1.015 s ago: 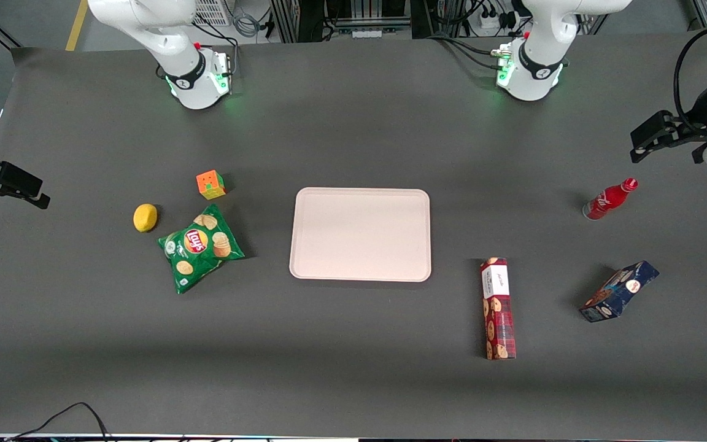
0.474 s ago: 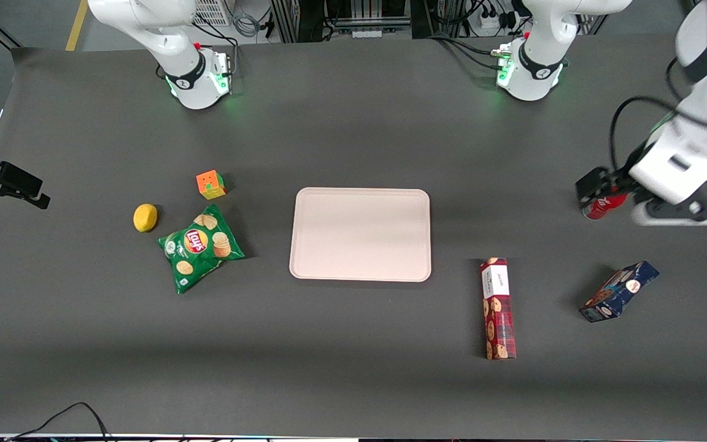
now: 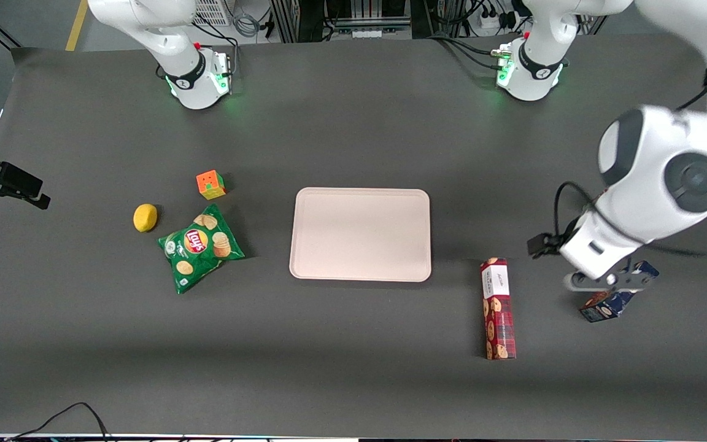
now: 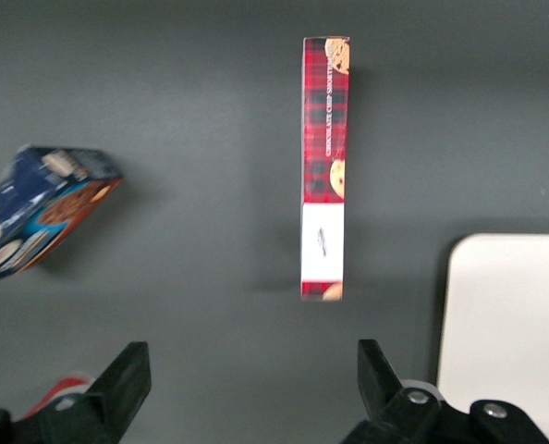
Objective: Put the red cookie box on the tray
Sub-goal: 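Move the open left gripper down over the red plaid cookie box, then close the left gripper around the end of the cookie box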
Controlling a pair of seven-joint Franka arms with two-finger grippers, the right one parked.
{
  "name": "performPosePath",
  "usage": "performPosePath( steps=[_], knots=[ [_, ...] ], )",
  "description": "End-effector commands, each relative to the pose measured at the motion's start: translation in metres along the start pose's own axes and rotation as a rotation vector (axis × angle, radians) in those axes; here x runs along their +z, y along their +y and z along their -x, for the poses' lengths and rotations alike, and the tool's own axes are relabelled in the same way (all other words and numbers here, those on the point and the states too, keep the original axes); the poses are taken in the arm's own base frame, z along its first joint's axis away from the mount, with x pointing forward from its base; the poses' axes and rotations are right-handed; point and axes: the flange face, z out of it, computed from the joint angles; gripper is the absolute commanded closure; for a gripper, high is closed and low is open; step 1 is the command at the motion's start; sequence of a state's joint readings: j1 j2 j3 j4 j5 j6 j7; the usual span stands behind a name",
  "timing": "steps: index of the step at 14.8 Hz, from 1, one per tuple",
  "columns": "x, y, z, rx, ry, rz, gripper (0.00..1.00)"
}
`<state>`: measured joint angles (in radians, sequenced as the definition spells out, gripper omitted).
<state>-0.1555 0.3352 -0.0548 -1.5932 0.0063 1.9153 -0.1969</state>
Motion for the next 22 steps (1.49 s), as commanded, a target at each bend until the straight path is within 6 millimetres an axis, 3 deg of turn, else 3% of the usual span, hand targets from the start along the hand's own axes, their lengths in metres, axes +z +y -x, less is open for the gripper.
performPosePath(
  steps=[1,4,8,18,22],
  knots=[
    [0.056,0.015,-0.020,-0.005,0.008,0.003,0.00],
    [0.099,0.024,-0.029,-0.048,0.003,0.015,0.00],
    [0.137,0.032,-0.037,-0.073,0.023,0.027,0.00],
    [0.206,0.046,-0.048,-0.097,0.027,0.071,0.00],
    [0.214,0.053,-0.059,-0.071,0.060,0.072,0.00]
  ],
)
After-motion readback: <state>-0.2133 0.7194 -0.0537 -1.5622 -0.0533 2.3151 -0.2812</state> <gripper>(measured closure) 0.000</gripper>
